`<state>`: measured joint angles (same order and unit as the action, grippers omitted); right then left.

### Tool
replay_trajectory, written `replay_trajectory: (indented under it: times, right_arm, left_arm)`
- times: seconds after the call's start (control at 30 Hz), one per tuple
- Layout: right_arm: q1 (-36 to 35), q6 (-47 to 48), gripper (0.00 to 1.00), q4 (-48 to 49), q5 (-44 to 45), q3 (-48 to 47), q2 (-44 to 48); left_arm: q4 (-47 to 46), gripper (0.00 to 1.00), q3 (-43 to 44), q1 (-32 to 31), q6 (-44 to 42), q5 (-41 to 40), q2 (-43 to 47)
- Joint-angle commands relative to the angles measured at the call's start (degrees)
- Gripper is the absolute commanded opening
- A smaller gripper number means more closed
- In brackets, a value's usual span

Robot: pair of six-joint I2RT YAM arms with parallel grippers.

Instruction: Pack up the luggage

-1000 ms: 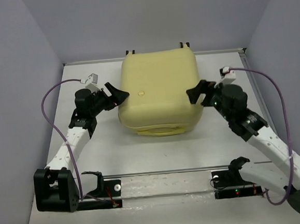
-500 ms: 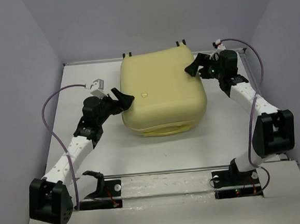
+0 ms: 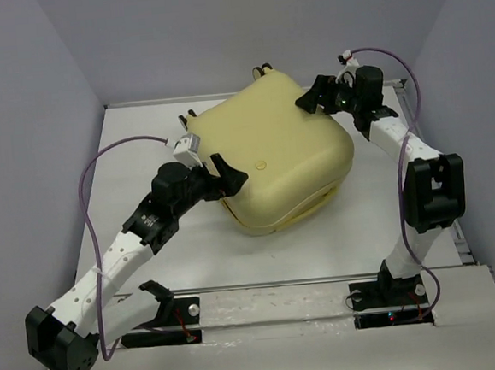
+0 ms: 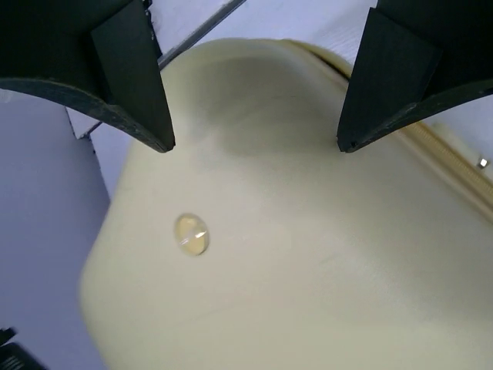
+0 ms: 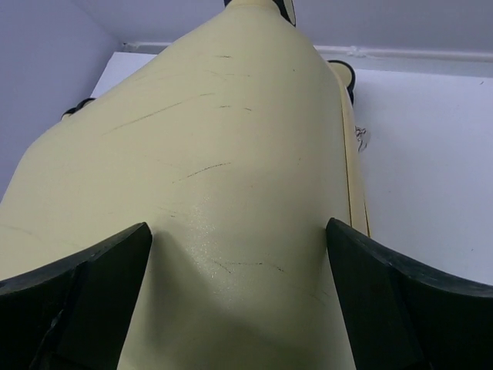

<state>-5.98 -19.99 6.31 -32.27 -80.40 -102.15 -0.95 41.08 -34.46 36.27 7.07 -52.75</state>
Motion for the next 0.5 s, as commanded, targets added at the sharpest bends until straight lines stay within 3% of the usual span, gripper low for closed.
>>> replay_trajectory:
  times: [0.0, 0.07, 0.13, 0.33, 0.47]
  right_arm:
    - [-5.4, -2.8, 1.0, -9.3, -10.5, -3.4, 2.1]
    - [-4.8, -1.8, 1.0, -9.8, -8.0, -4.0, 4.5]
    - [-4.8, -1.5, 1.0, -10.2, -6.7, -4.7, 6.2]
    - [-4.8, 0.2, 1.0, -10.0, -1.7, -1.7, 14.1]
    - [-4.8, 0.7, 1.0, -8.6, 0.6, 3.5, 21.1]
  left_arm:
    - [6.7, 0.99, 20.6, -1.3, -9.3, -9.1, -0.2]
    - [9.8, 0.99, 26.0, 0.1, -11.8, -18.1, -0.8]
    - [10.0, 0.99, 30.8, 3.4, -13.6, -18.5, -1.6]
    - [2.8, 0.99, 27.9, 25.8, -7.0, 2.8, -13.3]
    - [-7.9, 0.99, 25.0, 31.9, -0.6, 16.6, -23.8]
